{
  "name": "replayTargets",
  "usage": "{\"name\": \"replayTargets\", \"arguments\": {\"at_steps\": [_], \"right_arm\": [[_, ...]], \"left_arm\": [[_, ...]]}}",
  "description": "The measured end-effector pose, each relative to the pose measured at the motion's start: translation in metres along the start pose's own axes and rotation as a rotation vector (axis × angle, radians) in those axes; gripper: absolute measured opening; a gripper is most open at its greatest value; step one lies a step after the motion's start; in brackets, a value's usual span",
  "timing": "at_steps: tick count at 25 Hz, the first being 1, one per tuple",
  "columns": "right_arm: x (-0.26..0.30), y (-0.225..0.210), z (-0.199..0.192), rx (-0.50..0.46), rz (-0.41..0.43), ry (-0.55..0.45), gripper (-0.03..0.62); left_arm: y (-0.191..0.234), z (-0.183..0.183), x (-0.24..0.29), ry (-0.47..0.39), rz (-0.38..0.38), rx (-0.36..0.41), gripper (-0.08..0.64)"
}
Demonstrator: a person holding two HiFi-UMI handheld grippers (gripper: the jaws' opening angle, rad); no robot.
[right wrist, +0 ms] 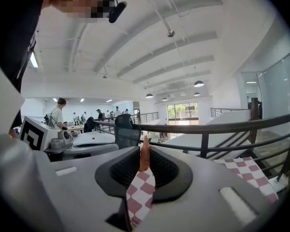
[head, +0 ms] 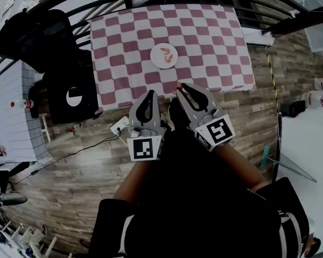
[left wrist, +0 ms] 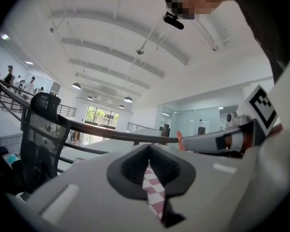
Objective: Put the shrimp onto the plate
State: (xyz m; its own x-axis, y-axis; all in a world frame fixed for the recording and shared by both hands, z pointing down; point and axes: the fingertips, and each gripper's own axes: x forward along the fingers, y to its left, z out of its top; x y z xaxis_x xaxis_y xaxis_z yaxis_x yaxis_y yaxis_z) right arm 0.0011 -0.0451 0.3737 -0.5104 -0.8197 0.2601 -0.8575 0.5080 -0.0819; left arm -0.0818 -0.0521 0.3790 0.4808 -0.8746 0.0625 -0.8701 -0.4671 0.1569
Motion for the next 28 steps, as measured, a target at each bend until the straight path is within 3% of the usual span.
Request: {"name": "replayTargets", "arguments": {"at_steps": [11,28], "right_arm": [[0.081,-0.034,-0.019,-0.036,0.057,0.064,0.061],[0.187,-0.103,-0.109,-0.018,0.093,0.262,0.061]], "left_arm": [[0.047,-0.014,0.035,0.020,0.094,0.028,0.009],[0.080,-0.044,0.132,0.129,0.101,-0.006,0.009]]}}
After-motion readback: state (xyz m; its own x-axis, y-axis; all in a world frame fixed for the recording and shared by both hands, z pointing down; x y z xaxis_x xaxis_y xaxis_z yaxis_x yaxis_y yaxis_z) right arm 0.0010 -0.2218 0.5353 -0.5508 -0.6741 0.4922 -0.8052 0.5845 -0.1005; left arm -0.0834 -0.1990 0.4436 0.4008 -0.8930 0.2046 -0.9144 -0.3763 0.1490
